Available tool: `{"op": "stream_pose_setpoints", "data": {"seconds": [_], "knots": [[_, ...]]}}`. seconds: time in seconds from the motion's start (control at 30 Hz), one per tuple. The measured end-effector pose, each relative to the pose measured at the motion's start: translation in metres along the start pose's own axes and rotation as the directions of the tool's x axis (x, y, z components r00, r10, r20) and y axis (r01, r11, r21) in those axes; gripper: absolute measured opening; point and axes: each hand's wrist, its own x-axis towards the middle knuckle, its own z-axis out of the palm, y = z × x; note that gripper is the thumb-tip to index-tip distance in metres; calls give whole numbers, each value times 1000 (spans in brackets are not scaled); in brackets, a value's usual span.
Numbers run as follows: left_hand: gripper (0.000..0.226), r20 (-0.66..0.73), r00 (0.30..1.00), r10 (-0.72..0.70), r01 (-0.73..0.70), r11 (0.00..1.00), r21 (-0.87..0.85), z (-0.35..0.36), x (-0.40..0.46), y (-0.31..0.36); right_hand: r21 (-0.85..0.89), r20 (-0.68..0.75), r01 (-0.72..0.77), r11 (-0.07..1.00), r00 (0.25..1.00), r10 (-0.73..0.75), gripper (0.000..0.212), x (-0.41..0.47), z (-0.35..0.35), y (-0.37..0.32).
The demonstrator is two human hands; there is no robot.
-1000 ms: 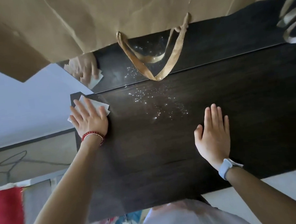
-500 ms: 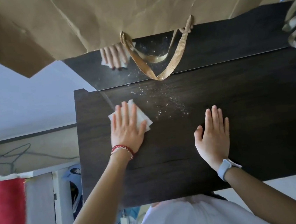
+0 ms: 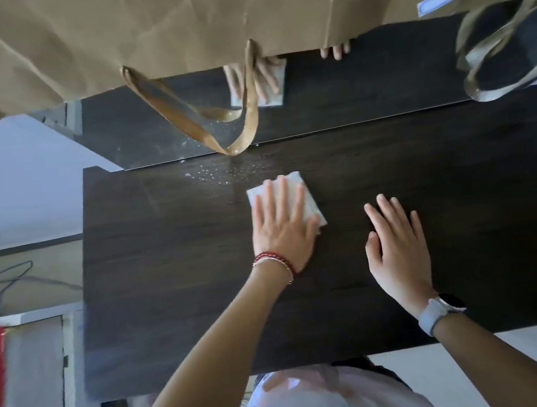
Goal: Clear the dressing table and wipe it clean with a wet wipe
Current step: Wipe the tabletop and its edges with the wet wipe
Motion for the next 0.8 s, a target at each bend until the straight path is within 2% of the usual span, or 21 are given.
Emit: {"op": "stream_pose_setpoints", "data": {"seconds": [0.1, 0.17, 0.2, 0.27, 0.33, 0.37, 0.43, 0.47, 0.5, 0.53, 0.6, 0.63, 0.7, 0.77, 0.8], "knots": [[62, 72, 980, 185, -188, 981, 44, 0, 1, 8, 17, -36, -19, 1000, 999, 19, 48, 1, 1, 2], [58, 61, 975, 216, -220, 973, 75, -1, -2, -14, 16, -31, -21, 1000, 999, 22, 48, 1, 0, 1], [57, 38, 985, 170, -173, 982, 76, -1, -3, -31, 15, -28, -18, 1000, 999, 19, 49, 1, 0, 1], [58, 0, 1000, -15, 15, 995, 97, -3, -7, -76, 7, -28, -18, 1000, 999, 19, 49, 1, -2, 1], [59, -26, 974, -227, 228, 972, 58, -10, -11, -118, -18, -22, -25, 1000, 999, 25, 50, 2, -2, -1], [58, -10, 939, -343, 344, 939, 7, -16, -9, -130, -27, -19, -31, 999, 999, 30, 50, 1, -2, -2], [56, 34, 825, -564, 564, 818, -113, -23, 6, -131, -35, -19, -33, 999, 999, 33, 49, 2, -2, -4], [58, 41, 780, -625, 623, 769, -145, -24, 16, -121, -37, -17, -29, 999, 999, 29, 49, 1, -2, -4], [58, 32, 782, -622, 620, 772, -137, -23, 26, -106, -41, -15, -27, 999, 1000, 26, 49, 2, -1, -3], [60, 0, 834, -552, 549, 829, -106, -20, 35, -88, -44, -15, -25, 999, 1000, 24, 49, 2, -1, -3], [63, -32, 952, -305, 303, 952, -52, -14, 47, -44, -49, -21, -19, 999, 1000, 18, 48, 2, 0, -2], [65, -23, 985, -171, 170, 985, -25, -13, 49, -22, -47, -24, -19, 999, 1000, 18, 48, 2, 0, -2], [64, 27, 998, 50, -50, 999, -2, -11, 46, 9, -43, -30, -16, 999, 999, 15, 48, 1, 1, -2], [61, 28, 992, 123, -122, 992, -11, -7, 38, 5, -42, -34, -17, 999, 999, 15, 48, 1, 1, -2], [60, -21, 996, 86, -86, 996, -9, -10, 33, -7, -39, -34, -18, 999, 999, 16, 49, 1, 1, -2]]}}
